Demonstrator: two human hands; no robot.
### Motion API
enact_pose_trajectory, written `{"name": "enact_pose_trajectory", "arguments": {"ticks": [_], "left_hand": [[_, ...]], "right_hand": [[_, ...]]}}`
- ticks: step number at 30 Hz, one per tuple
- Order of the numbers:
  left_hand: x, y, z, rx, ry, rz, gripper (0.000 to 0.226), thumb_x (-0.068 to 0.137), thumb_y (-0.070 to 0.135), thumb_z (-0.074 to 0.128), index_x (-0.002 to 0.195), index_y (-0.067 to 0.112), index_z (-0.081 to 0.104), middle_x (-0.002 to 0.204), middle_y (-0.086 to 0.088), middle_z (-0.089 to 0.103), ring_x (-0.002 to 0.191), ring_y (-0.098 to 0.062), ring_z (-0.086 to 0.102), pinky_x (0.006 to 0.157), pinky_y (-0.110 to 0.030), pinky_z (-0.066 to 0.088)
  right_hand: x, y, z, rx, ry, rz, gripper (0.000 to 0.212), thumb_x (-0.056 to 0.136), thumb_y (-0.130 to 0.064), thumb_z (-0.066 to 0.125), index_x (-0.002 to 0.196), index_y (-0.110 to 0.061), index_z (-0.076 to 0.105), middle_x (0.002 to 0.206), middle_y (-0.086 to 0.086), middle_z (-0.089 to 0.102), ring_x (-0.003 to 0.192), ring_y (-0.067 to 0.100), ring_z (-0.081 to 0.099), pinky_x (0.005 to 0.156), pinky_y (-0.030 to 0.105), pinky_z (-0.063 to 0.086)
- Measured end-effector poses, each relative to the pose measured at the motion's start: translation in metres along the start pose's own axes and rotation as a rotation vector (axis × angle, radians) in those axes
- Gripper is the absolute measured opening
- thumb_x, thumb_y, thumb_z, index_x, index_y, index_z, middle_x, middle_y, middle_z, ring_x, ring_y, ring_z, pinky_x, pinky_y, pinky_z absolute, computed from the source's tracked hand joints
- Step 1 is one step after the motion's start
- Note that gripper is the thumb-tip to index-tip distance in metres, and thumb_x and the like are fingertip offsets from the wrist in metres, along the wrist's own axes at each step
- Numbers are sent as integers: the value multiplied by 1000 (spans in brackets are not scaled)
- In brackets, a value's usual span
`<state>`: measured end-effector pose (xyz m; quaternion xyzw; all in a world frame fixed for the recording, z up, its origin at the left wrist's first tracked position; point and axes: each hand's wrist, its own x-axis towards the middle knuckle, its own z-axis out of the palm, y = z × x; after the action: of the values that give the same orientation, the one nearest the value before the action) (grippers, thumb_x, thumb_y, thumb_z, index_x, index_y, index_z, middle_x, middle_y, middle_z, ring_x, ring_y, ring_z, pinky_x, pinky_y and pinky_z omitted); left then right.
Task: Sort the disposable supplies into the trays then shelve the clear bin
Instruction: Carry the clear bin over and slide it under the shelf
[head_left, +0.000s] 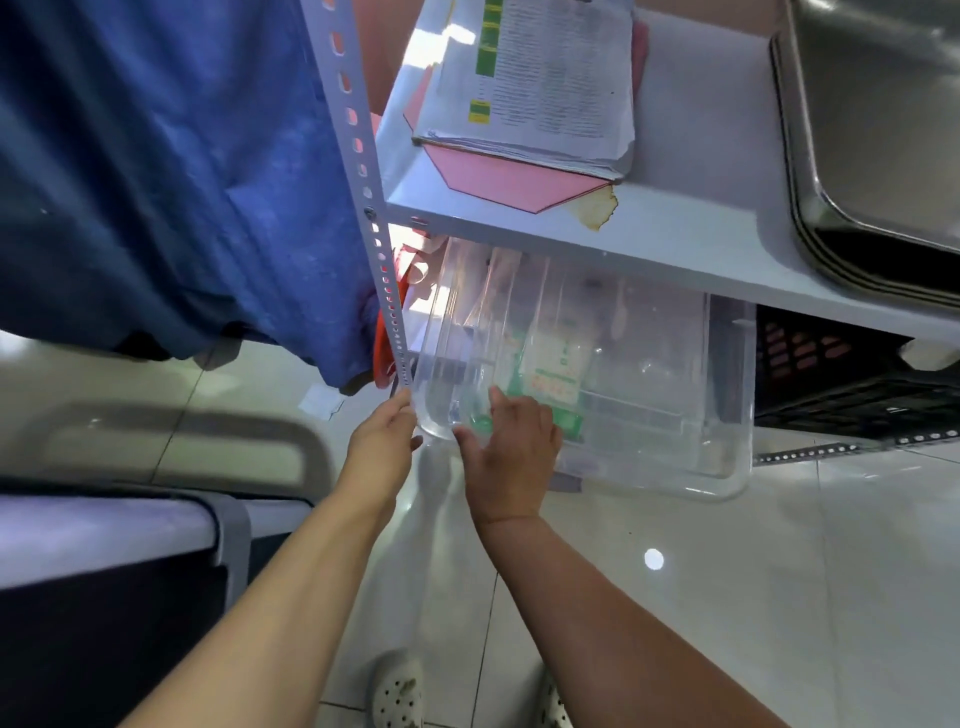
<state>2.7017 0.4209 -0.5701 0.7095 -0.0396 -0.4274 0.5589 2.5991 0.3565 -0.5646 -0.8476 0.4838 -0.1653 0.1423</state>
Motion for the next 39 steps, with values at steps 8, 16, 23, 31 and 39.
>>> {"name": "enact_pose_trajectory", "arguments": {"ticks": [8, 16, 23, 31, 39], "left_hand": [[-8, 5, 12, 251, 49, 50, 41, 75, 39, 62, 110, 17, 61, 103, -10, 61, 94, -25, 58, 82, -42, 50], [-15, 13, 61, 619, 311, 26, 105, 63, 52, 77, 142, 11, 23, 144, -11, 30, 132, -30, 26, 97, -49, 39], [-12, 16, 52, 526, 381, 129, 42, 79, 24, 60, 118, 10, 53, 111, -16, 52, 101, -32, 50, 80, -38, 41], [-2, 9, 34, 134, 323, -57, 13, 81, 17, 66, 87, 8, 58, 73, -4, 61, 67, -21, 57, 77, -39, 54], [-5, 25, 52, -58, 281, -86, 9, 86, 9, 59, 83, 1, 55, 70, -8, 56, 65, -21, 54, 66, -28, 54]], "right_hand": [[-5, 36, -26, 127, 55, -172, 33, 77, -12, 69, 109, -6, 65, 93, 13, 67, 86, 32, 59, 77, 37, 44], [-2, 157, -81, 99, 150, 700, 49, 94, -21, 47, 140, -10, 33, 147, 19, 30, 132, 38, 27, 106, 52, 26], [16, 158, -80, 427, 72, 856, 37, 82, -8, 47, 62, -32, 28, 71, -10, 32, 61, 7, 30, 68, 28, 31], [10, 151, -73, 686, 31, 937, 42, 92, -19, 50, 133, -23, 46, 118, 4, 61, 104, 25, 61, 92, 44, 51], [22, 167, -77, 958, 120, 1076, 6, 81, -6, 53, 84, -7, 58, 77, 8, 58, 67, 19, 56, 66, 30, 51]]}}
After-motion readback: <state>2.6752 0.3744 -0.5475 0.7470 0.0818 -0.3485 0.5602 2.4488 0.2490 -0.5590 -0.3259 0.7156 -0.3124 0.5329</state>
